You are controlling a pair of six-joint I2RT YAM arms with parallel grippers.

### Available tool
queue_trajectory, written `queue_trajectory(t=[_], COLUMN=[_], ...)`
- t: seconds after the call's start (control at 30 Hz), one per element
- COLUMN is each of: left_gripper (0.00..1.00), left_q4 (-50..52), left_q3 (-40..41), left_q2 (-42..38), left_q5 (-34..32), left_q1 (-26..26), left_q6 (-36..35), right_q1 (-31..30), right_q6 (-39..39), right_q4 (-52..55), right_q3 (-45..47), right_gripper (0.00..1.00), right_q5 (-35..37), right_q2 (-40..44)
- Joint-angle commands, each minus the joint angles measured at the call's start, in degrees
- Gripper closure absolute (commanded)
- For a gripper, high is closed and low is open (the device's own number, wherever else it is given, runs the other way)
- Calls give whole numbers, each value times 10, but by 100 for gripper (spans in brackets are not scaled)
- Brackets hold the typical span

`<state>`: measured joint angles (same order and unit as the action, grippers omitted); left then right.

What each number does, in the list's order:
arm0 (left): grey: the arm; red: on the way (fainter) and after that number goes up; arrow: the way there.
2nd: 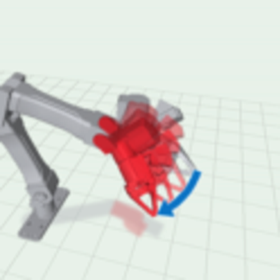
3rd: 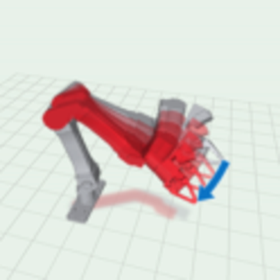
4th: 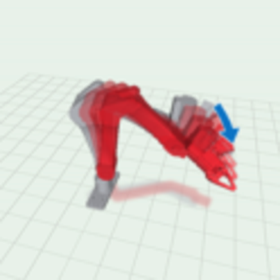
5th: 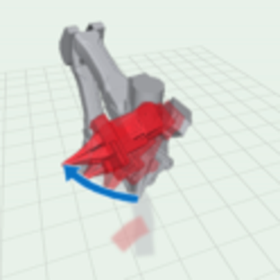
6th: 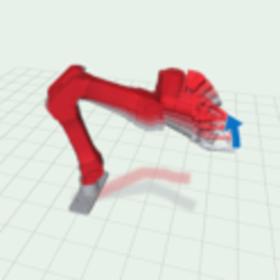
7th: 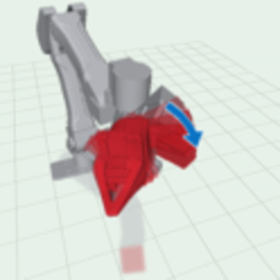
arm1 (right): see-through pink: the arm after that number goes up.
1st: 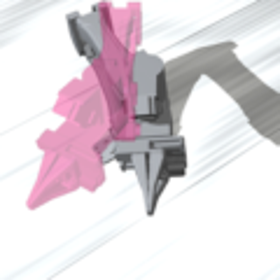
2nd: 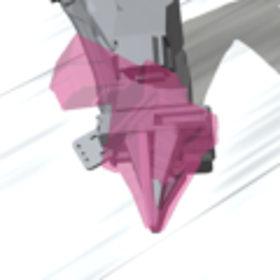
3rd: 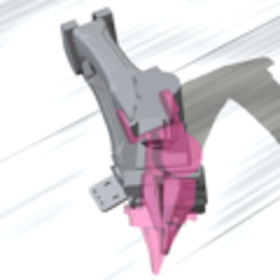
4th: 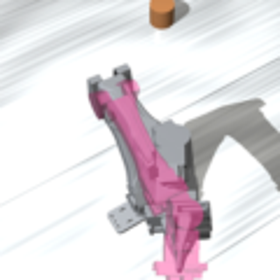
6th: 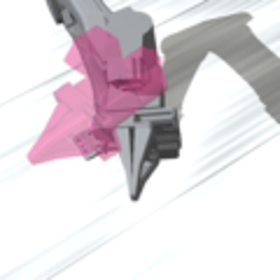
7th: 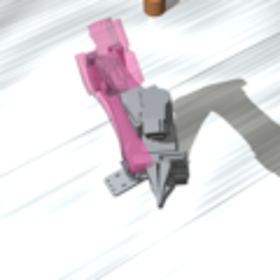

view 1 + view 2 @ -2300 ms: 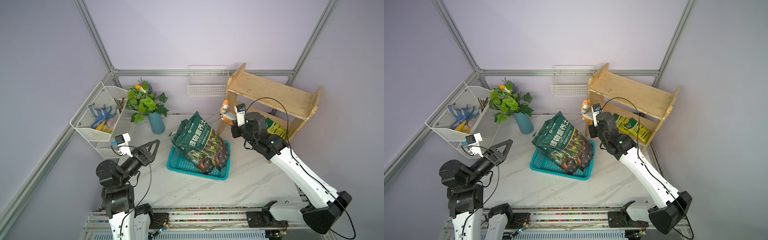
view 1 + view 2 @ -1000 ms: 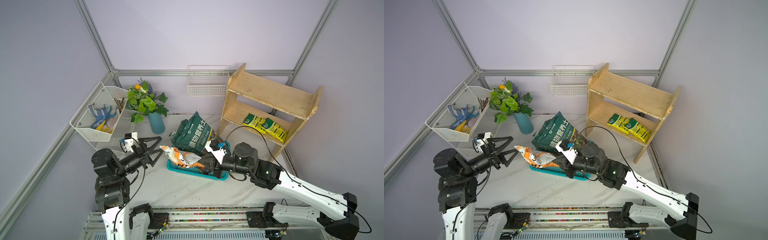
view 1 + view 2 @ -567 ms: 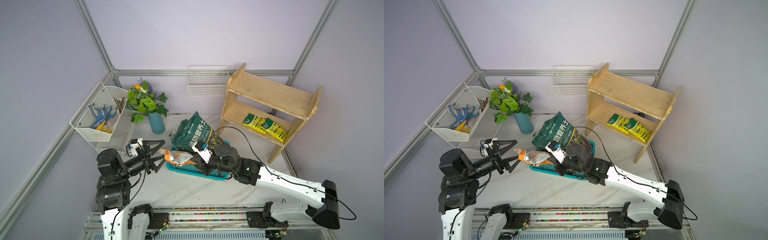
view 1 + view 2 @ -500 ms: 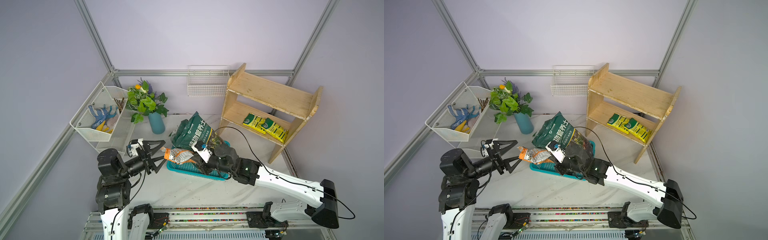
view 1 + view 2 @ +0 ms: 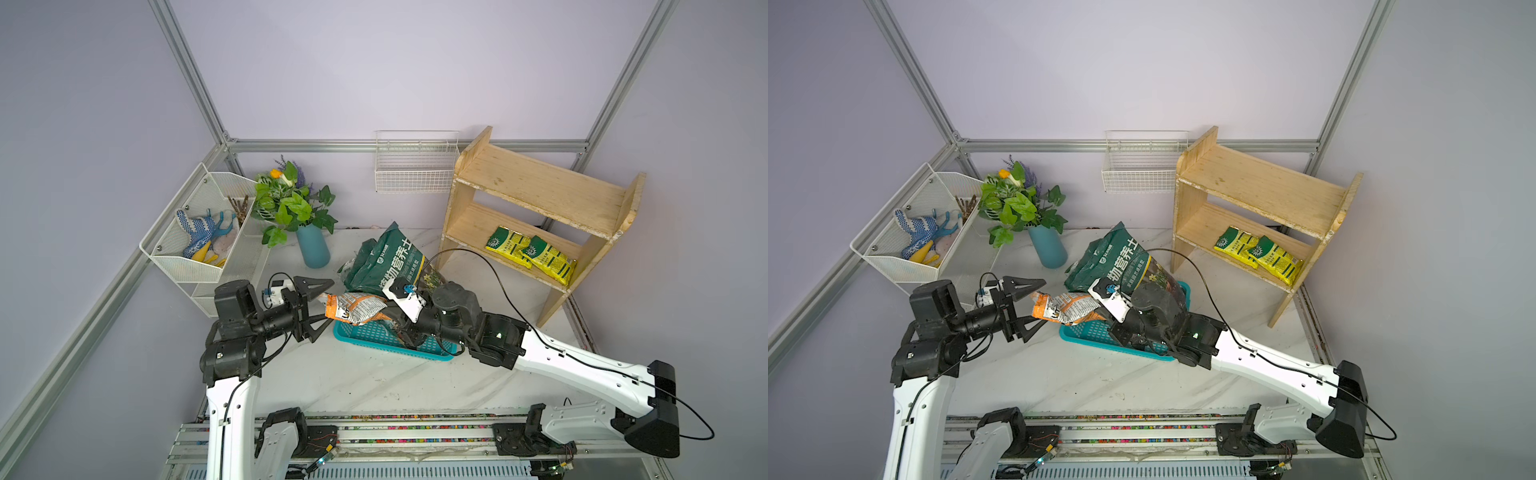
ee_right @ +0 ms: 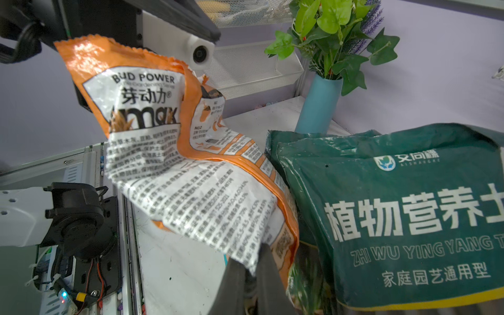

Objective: Take down the fertilizer bag from the shelf
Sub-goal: Pick up the fertilizer bag from the shelf.

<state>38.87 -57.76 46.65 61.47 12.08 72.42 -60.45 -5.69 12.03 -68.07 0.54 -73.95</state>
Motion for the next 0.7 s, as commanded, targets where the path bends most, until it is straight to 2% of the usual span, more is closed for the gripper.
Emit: queue_trajectory(t=[0.0, 0.07, 0.1, 0.13, 0.17, 0.2, 0.27, 0.3, 0.5, 0.63, 0.67], left_gripper=[0, 0, 6, 18, 41, 59, 89, 99, 100, 100, 100], left_q4=[9, -1, -4, -10, -15, -21, -32, -32, -28, 45, 73], left_q3=[-29, -30, -29, -26, -22, -18, -11, -11, -26, -82, -108], left_q2=[8, 13, 15, 17, 18, 19, 23, 27, 32, 15, 11], left_q5=[-18, -19, -17, -14, -12, -10, -2, 4, 7, -39, -58], left_q1=[0, -1, 0, -1, 0, -1, 0, -1, 0, 0, 0], left_q6=[-35, -32, -33, -33, -33, -31, -27, -29, -26, -57, -82], right_q1=[-9, -13, -15, -17, -17, -18, -19, -19, -19, -19, -19], right_q6=[-14, -17, -17, -17, -15, -15, -12, -10, 3, 24, 26], right_q4=[-100, -105, -106, -106, -120, -124, -129, -128, -121, -120, -122], right_q3=[-22, -22, -22, -22, -22, -21, -24, -27, -33, -8, 3], right_gripper=[100, 100, 100, 100, 100, 100, 100, 100, 100, 100, 92], right_q5=[-6, -6, -5, -5, -6, -6, -5, 0, 49, 67, 65], right_q2=[12, 8, 7, 7, 7, 7, 1, -3, -29, -28, -23])
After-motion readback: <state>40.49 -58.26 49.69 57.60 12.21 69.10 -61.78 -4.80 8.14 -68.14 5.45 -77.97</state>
